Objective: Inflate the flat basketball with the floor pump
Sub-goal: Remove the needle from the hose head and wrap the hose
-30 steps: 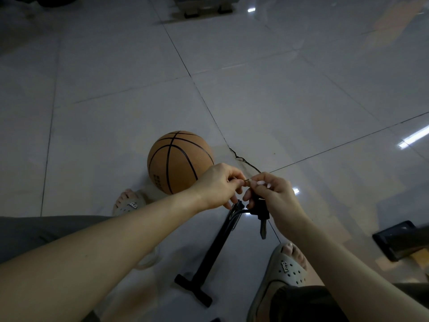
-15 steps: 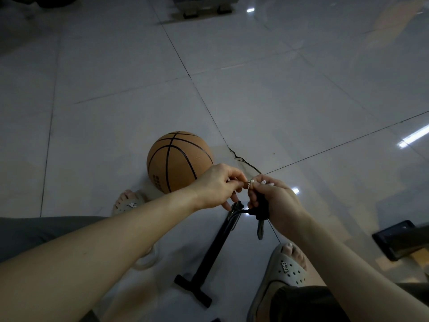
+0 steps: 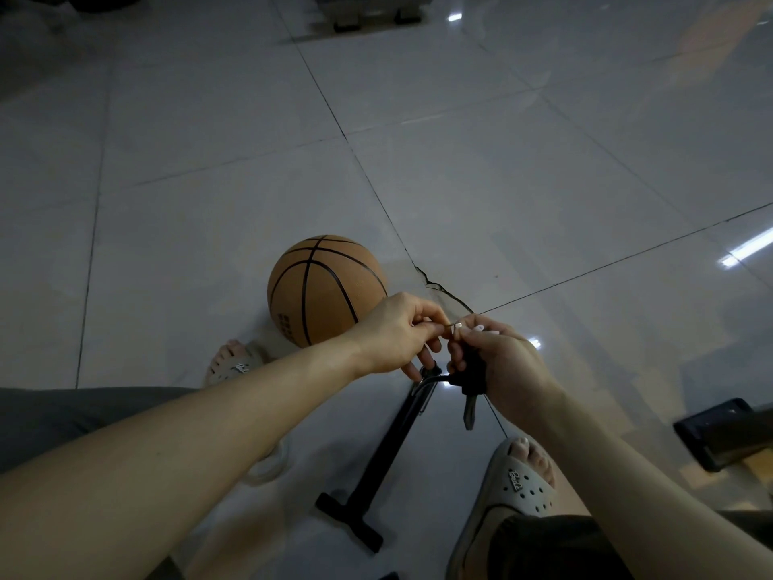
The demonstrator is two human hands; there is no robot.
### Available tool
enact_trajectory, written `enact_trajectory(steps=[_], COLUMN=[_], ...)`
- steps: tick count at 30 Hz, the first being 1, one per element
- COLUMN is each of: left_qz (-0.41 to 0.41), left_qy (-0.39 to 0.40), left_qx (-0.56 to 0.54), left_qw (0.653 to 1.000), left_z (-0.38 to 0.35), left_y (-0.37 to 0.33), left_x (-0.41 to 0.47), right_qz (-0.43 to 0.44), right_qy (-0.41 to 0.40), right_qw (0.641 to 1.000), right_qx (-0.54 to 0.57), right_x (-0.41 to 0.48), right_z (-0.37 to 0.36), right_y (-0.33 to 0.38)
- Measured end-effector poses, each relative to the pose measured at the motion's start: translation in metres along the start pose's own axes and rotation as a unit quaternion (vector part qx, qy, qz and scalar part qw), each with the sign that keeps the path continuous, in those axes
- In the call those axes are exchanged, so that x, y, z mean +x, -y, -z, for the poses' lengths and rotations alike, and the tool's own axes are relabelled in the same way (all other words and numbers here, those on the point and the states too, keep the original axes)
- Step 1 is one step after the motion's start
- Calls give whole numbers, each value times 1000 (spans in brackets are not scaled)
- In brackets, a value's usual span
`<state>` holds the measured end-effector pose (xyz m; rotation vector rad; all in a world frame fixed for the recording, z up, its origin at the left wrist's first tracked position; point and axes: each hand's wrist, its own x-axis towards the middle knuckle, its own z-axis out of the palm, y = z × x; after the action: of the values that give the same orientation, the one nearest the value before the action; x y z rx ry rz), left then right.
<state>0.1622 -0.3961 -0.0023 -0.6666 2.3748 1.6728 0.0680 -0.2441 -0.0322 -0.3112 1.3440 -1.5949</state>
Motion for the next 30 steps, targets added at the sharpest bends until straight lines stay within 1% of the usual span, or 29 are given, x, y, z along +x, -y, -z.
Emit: enact_trajectory(steps=[9,17,24,30], left_qz=[-13,-19,-90,-154], left_qy=[-2,-8,-34,-51], left_qx=[18,38,142,256], left_qw=[1000,999,985,953], left_z=[0,-1,0,-4], left_y=[1,0,-3,0], left_x=[-1,-3,-6,-5], right_qz=[-2,-28,-58,-115], right_qy=[-2,0,16,31], right_qw=[1000,999,997,989], right_qx=[-2,27,51,83], right_x=[-1,0,1,0], right_z=[-2,-1,2,3], right_y=[1,0,1,0])
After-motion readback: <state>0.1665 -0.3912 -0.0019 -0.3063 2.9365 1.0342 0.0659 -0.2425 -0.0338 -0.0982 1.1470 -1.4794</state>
